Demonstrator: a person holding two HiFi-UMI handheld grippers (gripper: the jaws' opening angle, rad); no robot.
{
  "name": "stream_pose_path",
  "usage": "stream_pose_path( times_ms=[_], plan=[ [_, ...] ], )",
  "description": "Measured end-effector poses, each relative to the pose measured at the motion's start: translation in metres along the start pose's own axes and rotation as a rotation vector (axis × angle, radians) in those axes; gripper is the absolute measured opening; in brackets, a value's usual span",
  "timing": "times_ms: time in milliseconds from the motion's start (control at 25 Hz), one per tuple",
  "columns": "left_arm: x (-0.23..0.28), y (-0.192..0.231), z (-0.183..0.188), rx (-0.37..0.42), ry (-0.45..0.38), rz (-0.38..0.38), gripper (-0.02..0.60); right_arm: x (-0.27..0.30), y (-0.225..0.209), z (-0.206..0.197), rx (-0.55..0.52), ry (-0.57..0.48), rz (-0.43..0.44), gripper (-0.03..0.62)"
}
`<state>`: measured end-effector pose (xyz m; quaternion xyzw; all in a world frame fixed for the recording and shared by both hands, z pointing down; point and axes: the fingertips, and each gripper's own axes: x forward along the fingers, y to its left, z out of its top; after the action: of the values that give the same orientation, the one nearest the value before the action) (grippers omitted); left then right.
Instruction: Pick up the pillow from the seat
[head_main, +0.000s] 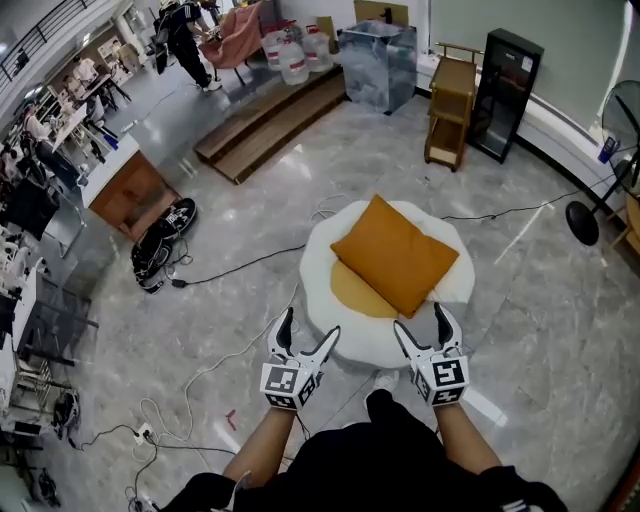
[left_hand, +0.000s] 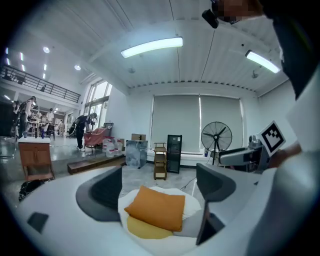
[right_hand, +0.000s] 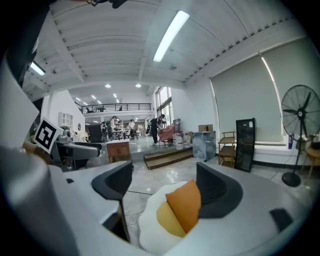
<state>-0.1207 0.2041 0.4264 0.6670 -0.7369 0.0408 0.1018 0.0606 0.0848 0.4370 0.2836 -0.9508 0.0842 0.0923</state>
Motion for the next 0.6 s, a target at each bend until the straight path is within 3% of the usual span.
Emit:
stream_pose_path(
  times_ms=[200, 280, 600],
  plan=[
    [0.063, 0.006, -0.001, 0.007, 0.034, -0.009, 0.567, 0.039, -0.05, -0.01, 0.056, 0.024, -0.055, 0.576],
    [0.084, 0.01, -0.004, 0.001, 0.062, -0.008, 0.597, 0.051, -0.068, -0.015, 0.061, 0.042, -0.071, 0.588],
    [0.142, 0.038, -0.004, 0.014, 0.11, 0.034, 0.597, 0.091, -0.12, -0.023, 0.073, 0.085, -0.101, 0.589]
  ],
)
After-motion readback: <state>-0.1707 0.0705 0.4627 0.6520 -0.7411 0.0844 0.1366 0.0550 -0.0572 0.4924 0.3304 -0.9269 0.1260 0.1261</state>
